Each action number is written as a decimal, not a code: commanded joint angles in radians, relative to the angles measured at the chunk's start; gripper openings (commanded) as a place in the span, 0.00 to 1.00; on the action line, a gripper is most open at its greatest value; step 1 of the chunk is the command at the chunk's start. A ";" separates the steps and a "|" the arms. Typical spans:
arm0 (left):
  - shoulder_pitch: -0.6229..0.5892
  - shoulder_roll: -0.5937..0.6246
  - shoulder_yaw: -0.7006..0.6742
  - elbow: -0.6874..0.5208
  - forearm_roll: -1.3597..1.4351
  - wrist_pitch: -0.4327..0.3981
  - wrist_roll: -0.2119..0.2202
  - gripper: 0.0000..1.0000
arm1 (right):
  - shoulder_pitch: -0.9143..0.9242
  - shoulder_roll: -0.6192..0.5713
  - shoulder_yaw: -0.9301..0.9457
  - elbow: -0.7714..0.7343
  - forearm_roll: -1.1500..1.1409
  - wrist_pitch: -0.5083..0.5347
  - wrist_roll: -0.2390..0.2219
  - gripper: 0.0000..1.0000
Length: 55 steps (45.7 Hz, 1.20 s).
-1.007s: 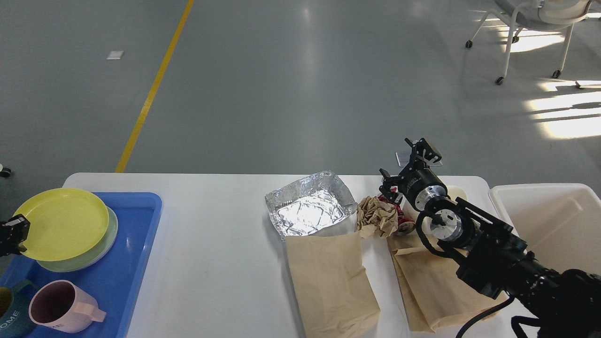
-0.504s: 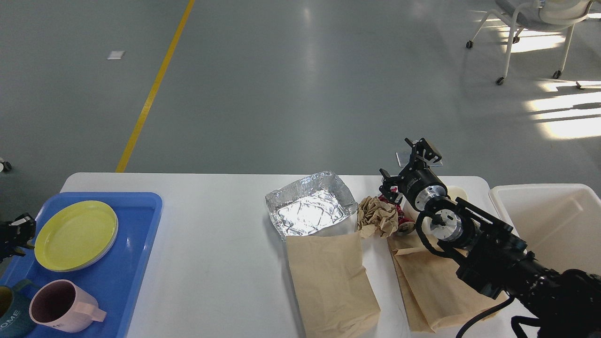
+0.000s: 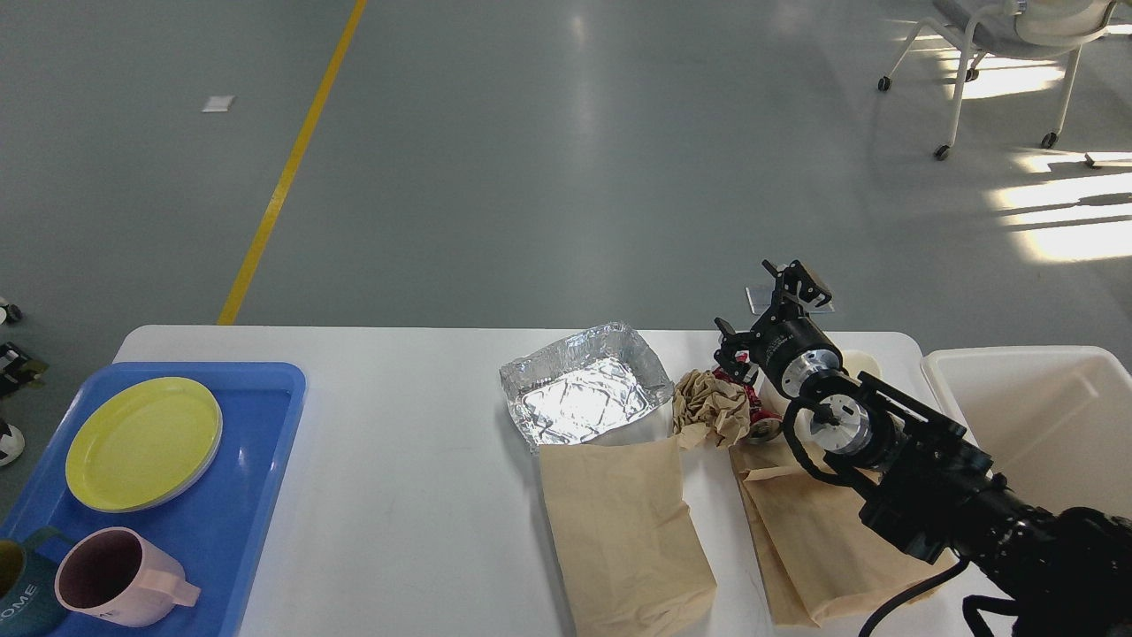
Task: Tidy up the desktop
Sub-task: 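Release the yellow plate and raise the left gripper away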
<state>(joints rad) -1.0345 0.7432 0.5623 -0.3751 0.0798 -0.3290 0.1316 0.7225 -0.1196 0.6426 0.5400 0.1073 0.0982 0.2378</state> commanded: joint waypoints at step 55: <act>0.068 -0.105 -1.058 0.159 -0.014 0.061 -0.331 0.99 | 0.000 0.000 0.000 0.000 0.000 0.000 0.000 1.00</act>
<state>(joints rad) -1.0279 0.6637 -0.3212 -0.2167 0.0767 -0.2693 -0.0892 0.7225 -0.1197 0.6426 0.5399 0.1074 0.0982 0.2378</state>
